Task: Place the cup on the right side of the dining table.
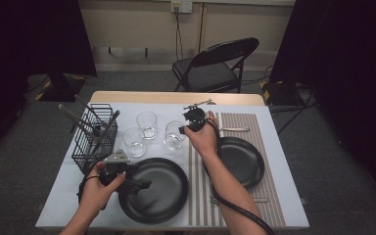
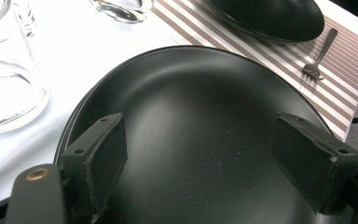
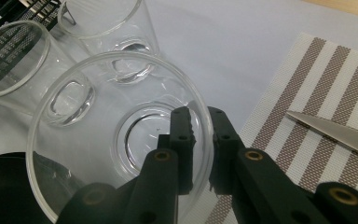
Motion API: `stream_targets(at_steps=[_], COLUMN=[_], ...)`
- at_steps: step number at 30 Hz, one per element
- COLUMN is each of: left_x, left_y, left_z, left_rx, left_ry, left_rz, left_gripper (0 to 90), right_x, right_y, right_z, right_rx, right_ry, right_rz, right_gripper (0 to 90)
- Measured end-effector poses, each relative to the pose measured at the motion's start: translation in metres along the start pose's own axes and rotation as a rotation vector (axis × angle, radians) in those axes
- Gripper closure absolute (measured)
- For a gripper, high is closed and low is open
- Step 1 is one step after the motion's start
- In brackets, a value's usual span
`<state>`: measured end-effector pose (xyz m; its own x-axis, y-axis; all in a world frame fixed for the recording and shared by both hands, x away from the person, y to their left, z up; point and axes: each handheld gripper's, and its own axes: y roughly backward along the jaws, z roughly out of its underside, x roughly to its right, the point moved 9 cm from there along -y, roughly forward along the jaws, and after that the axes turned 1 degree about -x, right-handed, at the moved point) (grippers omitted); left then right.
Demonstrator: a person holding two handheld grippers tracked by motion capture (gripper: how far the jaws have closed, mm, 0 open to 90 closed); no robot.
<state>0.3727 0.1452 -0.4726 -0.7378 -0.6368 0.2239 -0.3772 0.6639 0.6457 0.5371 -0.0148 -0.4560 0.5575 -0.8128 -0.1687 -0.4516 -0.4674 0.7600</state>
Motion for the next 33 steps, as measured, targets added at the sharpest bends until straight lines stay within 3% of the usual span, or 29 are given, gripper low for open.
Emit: stream_targets(at_steps=[33], left_x=[-0.001], left_y=[-0.005], left_z=[-0.004], left_rx=[0.005], left_ry=[0.004], left_rz=[0.007], left_gripper=[18.2], right_x=[0.035], right_y=[0.014], right_z=[0.003], right_rx=[-0.002], right_ry=[-0.049], right_rz=[0.056], right_gripper=[83.0])
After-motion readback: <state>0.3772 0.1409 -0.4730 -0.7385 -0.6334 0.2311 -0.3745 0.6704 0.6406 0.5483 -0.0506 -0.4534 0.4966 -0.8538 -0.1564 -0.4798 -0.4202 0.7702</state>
